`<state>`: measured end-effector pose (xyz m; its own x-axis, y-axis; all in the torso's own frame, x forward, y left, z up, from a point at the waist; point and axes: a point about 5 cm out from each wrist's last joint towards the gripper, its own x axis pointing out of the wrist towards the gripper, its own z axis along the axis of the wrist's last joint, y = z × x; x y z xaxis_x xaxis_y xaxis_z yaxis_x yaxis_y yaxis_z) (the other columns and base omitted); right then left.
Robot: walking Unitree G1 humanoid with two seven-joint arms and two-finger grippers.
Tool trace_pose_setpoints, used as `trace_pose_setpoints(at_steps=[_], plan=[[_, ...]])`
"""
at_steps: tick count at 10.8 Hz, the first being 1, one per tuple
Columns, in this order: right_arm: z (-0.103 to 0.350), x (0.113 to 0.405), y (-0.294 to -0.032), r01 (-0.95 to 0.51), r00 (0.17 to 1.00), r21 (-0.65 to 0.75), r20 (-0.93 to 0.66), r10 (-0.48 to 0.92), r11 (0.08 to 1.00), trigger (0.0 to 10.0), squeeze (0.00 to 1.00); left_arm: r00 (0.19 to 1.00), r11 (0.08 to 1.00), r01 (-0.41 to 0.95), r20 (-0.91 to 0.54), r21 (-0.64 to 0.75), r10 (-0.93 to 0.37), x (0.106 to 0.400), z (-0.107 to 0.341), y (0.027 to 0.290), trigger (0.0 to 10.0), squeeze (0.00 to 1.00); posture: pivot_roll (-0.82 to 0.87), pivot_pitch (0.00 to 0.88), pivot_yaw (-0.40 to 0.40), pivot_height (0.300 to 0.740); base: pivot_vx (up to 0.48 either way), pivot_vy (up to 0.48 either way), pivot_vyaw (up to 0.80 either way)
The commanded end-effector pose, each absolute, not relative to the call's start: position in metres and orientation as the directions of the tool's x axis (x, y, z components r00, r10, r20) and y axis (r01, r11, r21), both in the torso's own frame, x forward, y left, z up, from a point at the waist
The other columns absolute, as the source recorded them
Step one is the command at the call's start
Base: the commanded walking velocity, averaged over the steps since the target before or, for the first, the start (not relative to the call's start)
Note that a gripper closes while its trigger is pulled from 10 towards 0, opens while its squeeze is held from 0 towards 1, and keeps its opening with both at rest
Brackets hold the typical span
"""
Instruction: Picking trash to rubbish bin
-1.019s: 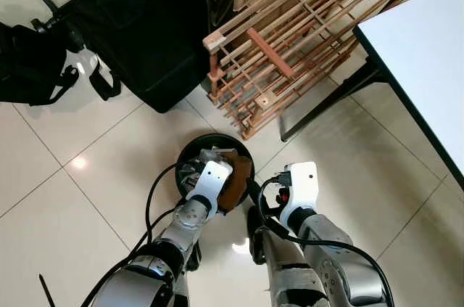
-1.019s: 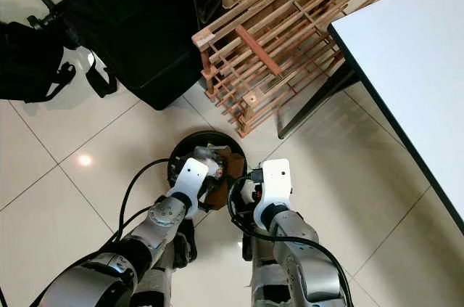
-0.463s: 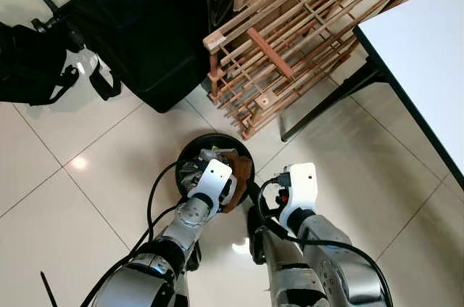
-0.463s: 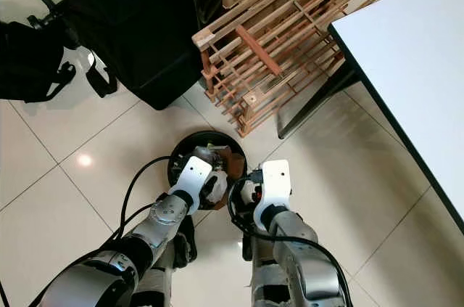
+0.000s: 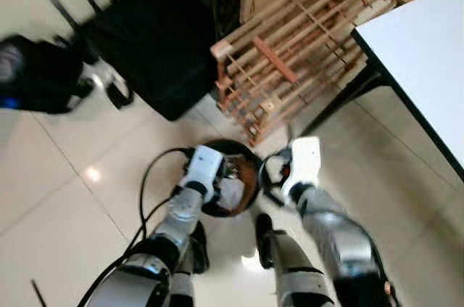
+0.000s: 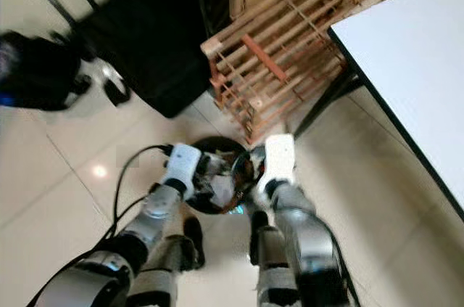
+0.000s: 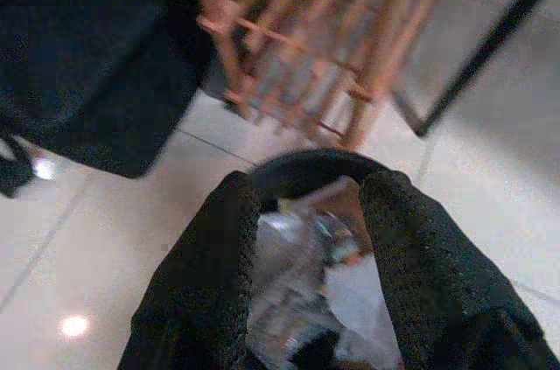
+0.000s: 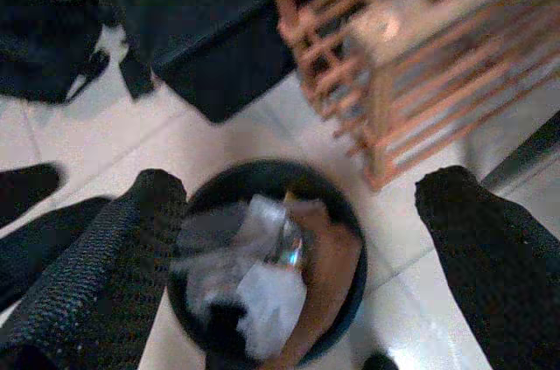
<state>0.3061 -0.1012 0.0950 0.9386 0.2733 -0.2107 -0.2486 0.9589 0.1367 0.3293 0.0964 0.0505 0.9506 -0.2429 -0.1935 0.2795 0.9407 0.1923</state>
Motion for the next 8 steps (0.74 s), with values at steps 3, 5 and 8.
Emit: trace_pose_setpoints(at_steps=[3,5,8], plan=[[0.093,0.320,-0.104,-0.213,0.953,0.126,-0.193,0.234,0.969,10.0,0.00,0.967,0.956,0.243,-0.114,0.162,-0.227,0.332,0.062,0.098,10.0,0.00,-0.06,0.181,0.066,0.740,0.000,0.000,0.00],[0.101,0.331,-0.099,-0.220,0.960,0.129,-0.145,0.237,0.967,10.0,0.00,0.978,0.966,0.207,-0.011,0.156,-0.208,0.337,0.081,0.101,10.0,0.00,-0.06,0.125,0.070,0.740,0.000,0.000,0.00],[0.113,0.341,-0.102,-0.203,0.974,0.127,-0.079,0.214,0.971,10.0,0.00,0.982,0.975,0.167,0.066,0.148,-0.178,0.340,0.098,0.105,10.0,0.00,-0.06,0.085,0.066,0.740,0.000,0.000,0.00]])
